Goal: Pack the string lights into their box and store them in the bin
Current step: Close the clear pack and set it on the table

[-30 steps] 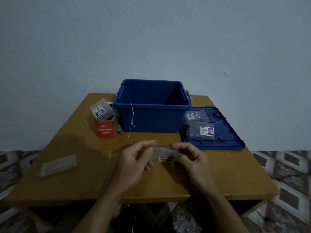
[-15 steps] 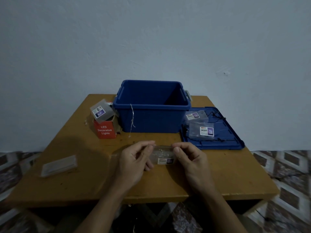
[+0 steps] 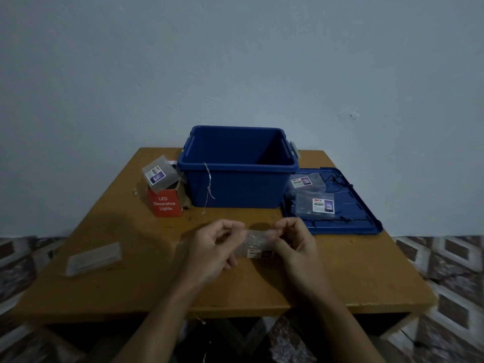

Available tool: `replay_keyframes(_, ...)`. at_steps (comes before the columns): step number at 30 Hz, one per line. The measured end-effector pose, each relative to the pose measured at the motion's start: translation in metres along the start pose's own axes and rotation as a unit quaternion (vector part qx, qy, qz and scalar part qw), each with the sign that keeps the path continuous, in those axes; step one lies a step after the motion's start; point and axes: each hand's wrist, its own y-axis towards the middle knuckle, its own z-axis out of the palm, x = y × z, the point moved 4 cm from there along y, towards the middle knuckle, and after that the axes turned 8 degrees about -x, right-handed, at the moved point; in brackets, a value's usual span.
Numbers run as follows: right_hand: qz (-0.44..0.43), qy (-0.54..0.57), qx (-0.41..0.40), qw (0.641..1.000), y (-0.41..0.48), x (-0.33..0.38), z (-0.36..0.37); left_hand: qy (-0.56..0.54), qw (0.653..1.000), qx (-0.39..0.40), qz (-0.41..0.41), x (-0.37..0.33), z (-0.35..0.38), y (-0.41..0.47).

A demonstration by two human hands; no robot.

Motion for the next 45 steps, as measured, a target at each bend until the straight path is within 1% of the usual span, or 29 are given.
replay_keyframes(3, 0.044, -0.001, -0.002, 0.999, 0.001, -0.003, -0.001, 0.013, 1.0, 0.015, -0.01, 0.002, 0.0, 0.002)
replay_keyframes(5, 0.048, -0.002, -0.004, 0.999, -0.002, -0.003, -0.002, 0.01, 1.0, 0.014, -0.023, 0.003, -0.001, 0.003)
replay_keyframes(8, 0.03, -0.014, -0.021, 0.999, -0.004, -0.001, -0.005, 0.008, 1.0, 0.011, -0.027, 0.004, -0.001, 0.003)
replay_keyframes(10, 0.015, -0.041, -0.037, 0.998, -0.005, -0.001, -0.005, 0.033, 0.999, -0.001, -0.012, 0.005, -0.001, 0.003)
replay_keyframes(12, -0.009, -0.075, -0.054, 0.996, -0.005, 0.0, -0.004, 0.068, 0.997, -0.022, 0.003, 0.005, -0.002, 0.001)
replay_keyframes(14, -0.029, -0.105, -0.067, 0.992, -0.004, 0.001, -0.002, 0.076, 0.996, -0.056, 0.004, 0.003, -0.002, -0.001)
replay_keyframes(18, -0.012, -0.127, -0.081, 0.989, 0.006, 0.002, 0.0, 0.063, 0.992, -0.106, -0.034, -0.001, 0.001, 0.005)
replay_keyframes(21, -0.012, -0.154, -0.106, 0.982, 0.02, 0.007, 0.005, 0.066, 0.99, -0.108, -0.061, -0.006, 0.007, 0.012)
replay_keyframes(25, 0.009, -0.173, -0.123, 0.977, 0.041, 0.014, 0.014, 0.012, 0.988, -0.119, -0.1, -0.013, 0.014, 0.026)
replay_keyframes(28, 0.034, -0.168, -0.098, 0.98, 0.051, 0.017, 0.017, -0.008, 0.987, -0.106, -0.121, -0.02, 0.015, 0.033)
replay_keyframes(30, 0.044, -0.187, -0.084, 0.978, 0.054, 0.016, 0.016, -0.016, 0.989, -0.083, -0.123, -0.025, 0.015, 0.033)
replay_keyframes(33, 0.044, -0.206, -0.07, 0.975, 0.053, 0.016, 0.014, -0.015, 0.992, -0.044, -0.117, -0.03, 0.015, 0.029)
replay_keyframes(35, 0.035, -0.204, -0.067, 0.976, 0.05, 0.017, 0.011, 0.006, 0.994, -0.038, -0.104, -0.032, 0.016, 0.025)
replay_keyframes(36, 0.023, -0.21, -0.068, 0.975, 0.048, 0.02, 0.01, 0.018, 0.994, -0.04, -0.098, -0.033, 0.015, 0.023)
replay_keyframes(38, -0.029, -0.252, -0.079, 0.964, 0.044, 0.028, 0.008, 0.052, 0.994, -0.042, -0.083, -0.038, 0.011, 0.02)
replay_keyframes(40, -0.098, -0.299, -0.092, 0.945, 0.041, 0.041, 0.009, 0.095, 0.994, -0.024, -0.057, -0.05, 0.005, 0.015)
replay_keyframes(42, -0.162, -0.327, -0.092, 0.927, 0.04, 0.056, 0.014, 0.111, 0.994, -0.007, -0.023, -0.068, -0.003, 0.008)
replay_keyframes(45, -0.254, -0.386, -0.074, 0.884, 0.046, 0.079, 0.026, 0.106, 0.994, -0.022, 0.029, -0.096, -0.02, 0.004)
